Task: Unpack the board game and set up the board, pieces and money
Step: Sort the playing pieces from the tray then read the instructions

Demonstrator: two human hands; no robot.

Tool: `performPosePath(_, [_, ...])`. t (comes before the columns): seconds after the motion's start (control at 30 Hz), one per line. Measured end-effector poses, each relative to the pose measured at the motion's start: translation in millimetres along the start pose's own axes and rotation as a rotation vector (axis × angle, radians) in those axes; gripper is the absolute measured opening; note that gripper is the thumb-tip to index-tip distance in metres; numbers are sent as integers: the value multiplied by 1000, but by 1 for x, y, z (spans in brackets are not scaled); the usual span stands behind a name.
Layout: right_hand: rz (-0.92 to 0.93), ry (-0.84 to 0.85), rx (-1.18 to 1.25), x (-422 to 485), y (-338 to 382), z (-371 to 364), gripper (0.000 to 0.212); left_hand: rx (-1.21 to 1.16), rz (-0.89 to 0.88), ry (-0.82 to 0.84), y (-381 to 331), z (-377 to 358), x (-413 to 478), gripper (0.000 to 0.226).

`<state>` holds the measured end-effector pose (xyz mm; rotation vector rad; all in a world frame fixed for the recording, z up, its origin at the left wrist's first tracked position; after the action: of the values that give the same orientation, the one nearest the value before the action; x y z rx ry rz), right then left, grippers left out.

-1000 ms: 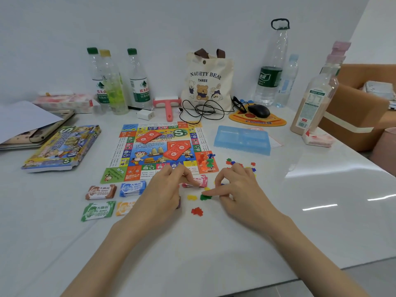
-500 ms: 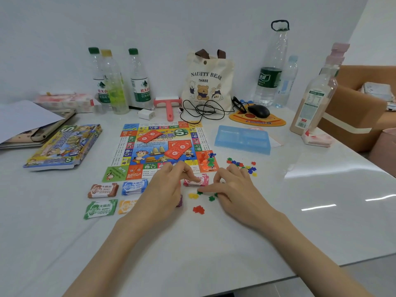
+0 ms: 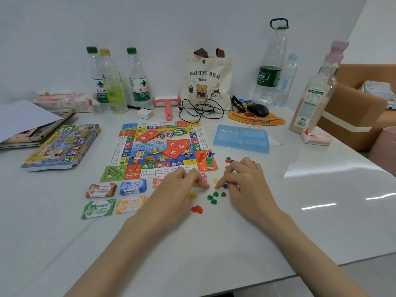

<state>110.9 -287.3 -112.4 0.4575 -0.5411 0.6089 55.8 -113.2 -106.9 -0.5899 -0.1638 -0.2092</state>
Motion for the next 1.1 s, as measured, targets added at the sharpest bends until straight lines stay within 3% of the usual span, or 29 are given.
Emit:
performPosePath(0.23, [-82, 14, -12, 0, -6, 0, 39, 22, 28, -12, 0, 2, -4, 42])
performPosePath(0.4, [-124, 93, -90, 1, -5, 0, 35, -14, 39, -65, 12, 10, -10, 53])
performPosePath(0.73, [-8, 219, -60, 0, 7, -4, 44, -86, -3, -144, 16, 15, -9, 53])
performPosePath(0.93, [90, 378, -63, -1, 21, -10, 62, -117, 14, -173, 16, 18, -7, 47])
performPosePath(1.1, [-51, 216, 55, 2, 4, -1, 59, -153, 9, -204, 18, 16, -6, 49])
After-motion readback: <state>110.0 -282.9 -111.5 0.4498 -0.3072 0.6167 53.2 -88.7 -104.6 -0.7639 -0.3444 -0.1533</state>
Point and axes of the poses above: each hand's wrist, its own x-axis towards the middle knuckle, its own z-axis out of the back of the hand, y = z × x, the point moved 3 cm from there along x, towards the middle knuckle, and after that the axes turned 3 degrees about -x, right-handed, at the moved point
